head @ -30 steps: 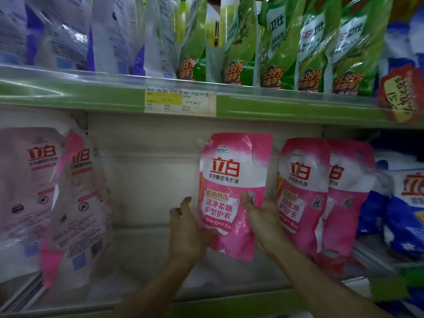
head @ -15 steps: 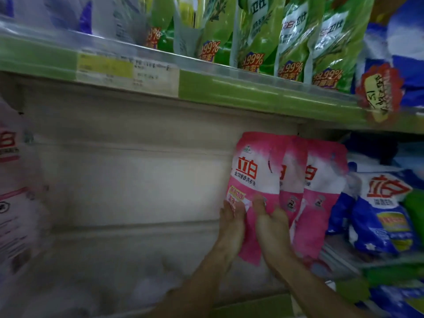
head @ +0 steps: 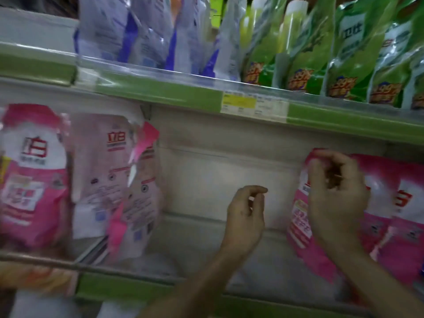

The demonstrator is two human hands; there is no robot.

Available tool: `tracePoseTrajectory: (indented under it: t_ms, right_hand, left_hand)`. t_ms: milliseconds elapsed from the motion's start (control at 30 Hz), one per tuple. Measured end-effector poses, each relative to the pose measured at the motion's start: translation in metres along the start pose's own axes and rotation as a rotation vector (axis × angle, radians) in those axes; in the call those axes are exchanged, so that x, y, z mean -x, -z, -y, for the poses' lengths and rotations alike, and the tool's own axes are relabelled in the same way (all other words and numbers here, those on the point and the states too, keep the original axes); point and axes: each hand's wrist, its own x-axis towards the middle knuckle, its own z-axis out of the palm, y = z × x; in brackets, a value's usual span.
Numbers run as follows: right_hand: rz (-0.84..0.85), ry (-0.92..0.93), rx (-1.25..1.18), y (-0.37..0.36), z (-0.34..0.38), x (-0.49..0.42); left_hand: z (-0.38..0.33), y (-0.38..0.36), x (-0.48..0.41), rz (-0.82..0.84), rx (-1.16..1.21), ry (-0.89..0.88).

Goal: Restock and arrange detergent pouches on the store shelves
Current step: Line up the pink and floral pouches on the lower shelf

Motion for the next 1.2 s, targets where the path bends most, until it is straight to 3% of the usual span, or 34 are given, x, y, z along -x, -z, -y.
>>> tracePoseTrajectory:
  t_ms: [267,367,433,567,700,867,1033,1200]
  right_hand:
    - [0.592,-0.378,-0.155,-0.110,0.053,0.087]
    - [0.846,-0.473,-0.235,-0.144,0.080,0.128]
    - [0.919,-0.445,-0.162,-0.167,0.095,0.154]
    - [0.809,-0.484,-0.039,-0.201,0.115,0.179]
    - [0.687,-0.553,-0.039,-0.215,0.106,0.182]
    - [0.422,-0.917,-0.356,-0.190,0.063,0.150]
    - [0.347,-1.161,-0.677,-0.137,0.010,0.115]
    - [0.328,-1.155,-0.708,-0.100,-0.022,0.098]
  left_hand:
    - [-0.066,0.170,0.018,-0.198,-0.290,-0.408]
    - [-0.068,0.218,0.025,-0.314,-0.287,-0.405]
    - [-0.058,0.241,0.026,-0.414,-0.301,-0.320]
    - [-0.025,0.263,0.021,-0.449,-0.317,-0.029]
    - [0.003,0.269,0.021,-0.308,-0.381,0.200]
    - [0.020,0.250,0.014,-0.121,-0.506,0.270]
    - [0.033,0.209,0.011,-0.044,-0.460,0.344]
    - [0.041,0.174,0.009,-0.028,-0.474,0.311]
